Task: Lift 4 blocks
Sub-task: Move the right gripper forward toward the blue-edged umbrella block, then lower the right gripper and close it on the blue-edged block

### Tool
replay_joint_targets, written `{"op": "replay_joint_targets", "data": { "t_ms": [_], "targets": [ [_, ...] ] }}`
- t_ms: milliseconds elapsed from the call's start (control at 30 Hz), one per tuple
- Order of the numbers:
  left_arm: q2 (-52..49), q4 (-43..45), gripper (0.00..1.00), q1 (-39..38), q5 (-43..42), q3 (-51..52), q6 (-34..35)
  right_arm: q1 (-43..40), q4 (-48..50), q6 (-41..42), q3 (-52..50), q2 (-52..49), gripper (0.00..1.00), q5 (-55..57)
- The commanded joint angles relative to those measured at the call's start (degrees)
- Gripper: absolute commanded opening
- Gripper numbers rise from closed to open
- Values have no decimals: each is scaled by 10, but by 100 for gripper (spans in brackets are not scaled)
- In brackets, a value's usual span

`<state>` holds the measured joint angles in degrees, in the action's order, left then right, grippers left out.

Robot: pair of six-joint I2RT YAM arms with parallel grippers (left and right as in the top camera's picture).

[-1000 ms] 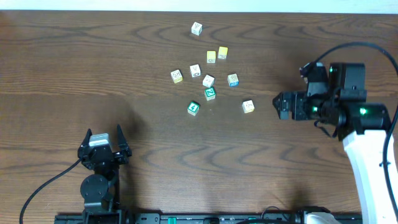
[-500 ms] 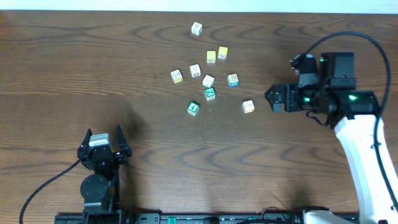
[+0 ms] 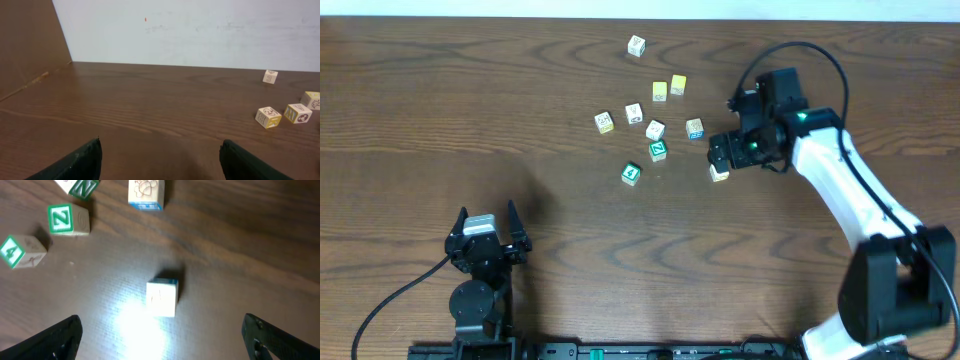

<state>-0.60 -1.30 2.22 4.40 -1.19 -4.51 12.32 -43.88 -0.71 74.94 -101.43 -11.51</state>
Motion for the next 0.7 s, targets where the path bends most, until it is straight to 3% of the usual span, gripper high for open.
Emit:
{"op": "replay_joint_targets", "data": {
  "t_ms": [0, 100, 333, 667],
  "targets": [
    [3, -25, 75, 3, 7, 10, 3, 10, -9, -24, 35, -39, 99, 5],
    [3, -25, 76, 3, 7, 10, 3, 17, -19, -34, 41, -64, 95, 6],
    [3, -25, 75, 3, 7, 10, 3, 20, -27, -47, 41, -113, 99, 5],
    [3, -25, 76, 3, 7, 10, 3, 20, -31, -47, 40, -140, 73, 6]
  ]
}}
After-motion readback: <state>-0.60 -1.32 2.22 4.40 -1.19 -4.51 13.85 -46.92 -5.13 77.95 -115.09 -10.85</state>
